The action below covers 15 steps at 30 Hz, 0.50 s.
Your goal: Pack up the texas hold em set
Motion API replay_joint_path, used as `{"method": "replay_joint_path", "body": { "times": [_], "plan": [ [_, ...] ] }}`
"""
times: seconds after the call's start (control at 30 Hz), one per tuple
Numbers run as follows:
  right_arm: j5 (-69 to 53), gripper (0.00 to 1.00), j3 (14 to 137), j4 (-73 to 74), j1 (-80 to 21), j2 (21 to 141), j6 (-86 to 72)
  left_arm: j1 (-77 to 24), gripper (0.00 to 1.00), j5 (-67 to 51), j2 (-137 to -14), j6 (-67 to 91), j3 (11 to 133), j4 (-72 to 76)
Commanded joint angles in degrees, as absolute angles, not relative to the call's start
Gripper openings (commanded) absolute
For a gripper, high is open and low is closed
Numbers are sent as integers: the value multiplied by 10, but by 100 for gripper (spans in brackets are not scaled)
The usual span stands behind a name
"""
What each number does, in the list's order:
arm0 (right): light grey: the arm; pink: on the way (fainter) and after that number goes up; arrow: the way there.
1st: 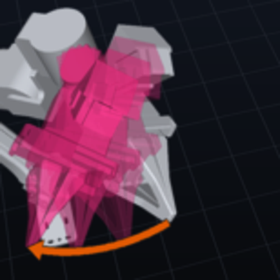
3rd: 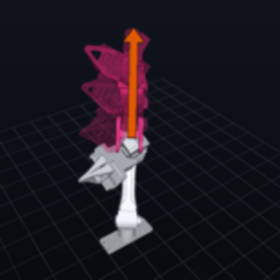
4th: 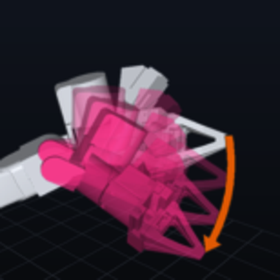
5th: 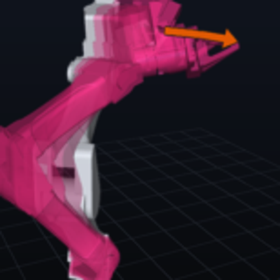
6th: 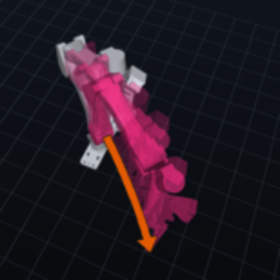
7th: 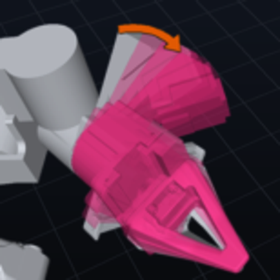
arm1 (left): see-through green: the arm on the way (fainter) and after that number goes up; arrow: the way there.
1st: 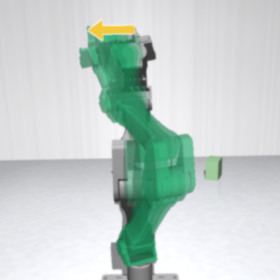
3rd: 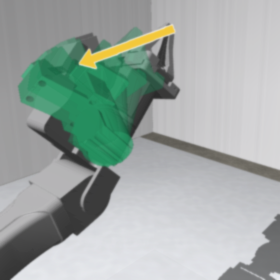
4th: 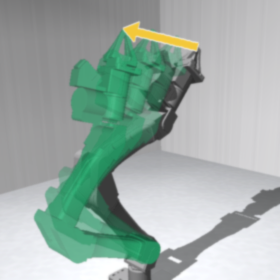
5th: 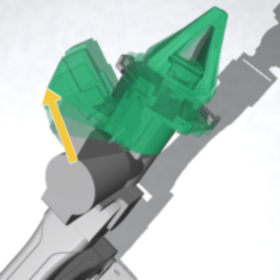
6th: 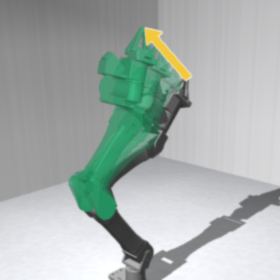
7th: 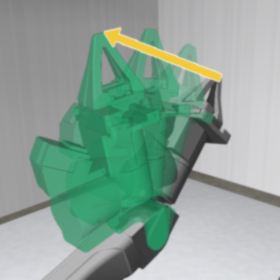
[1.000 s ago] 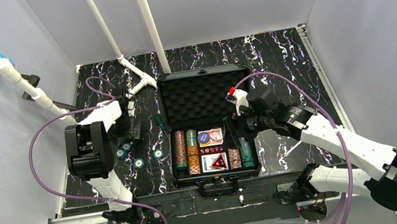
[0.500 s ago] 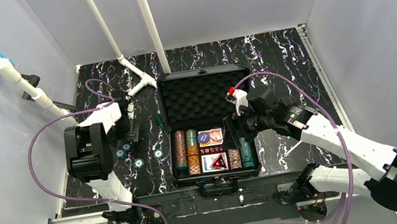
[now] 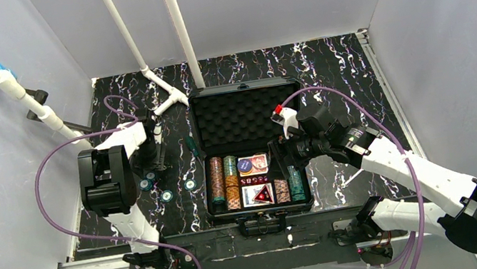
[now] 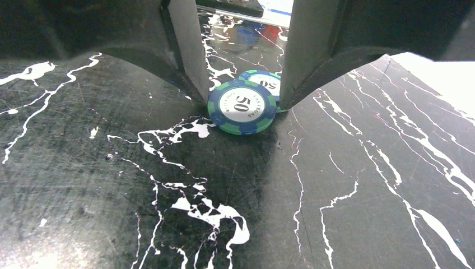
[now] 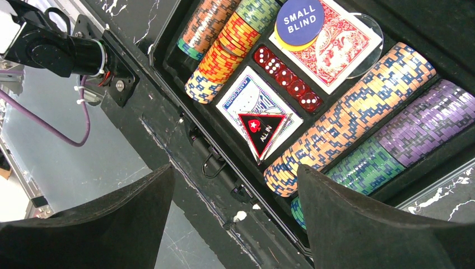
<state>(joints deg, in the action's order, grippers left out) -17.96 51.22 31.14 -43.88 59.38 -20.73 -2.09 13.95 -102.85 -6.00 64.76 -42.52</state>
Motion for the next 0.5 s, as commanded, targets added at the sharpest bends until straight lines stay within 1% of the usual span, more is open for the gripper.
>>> {"method": "replay_joint_path", "body": {
  "times": [0.0,0.1,0.27,0.47],
  "plan": [
    [-181,87,536,304,-437,592,-201,-20,45,148,-1053,-64,650,-420],
    [-179,87,535,303,-437,591,-202,-23,37,157,-1050,-64,650,-420],
    [-177,87,534,301,-437,591,-200,-27,28,180,-1026,-61,645,-414],
    [-176,87,536,301,-437,593,-197,-28,23,210,-992,-50,642,-414]
  ]
}}
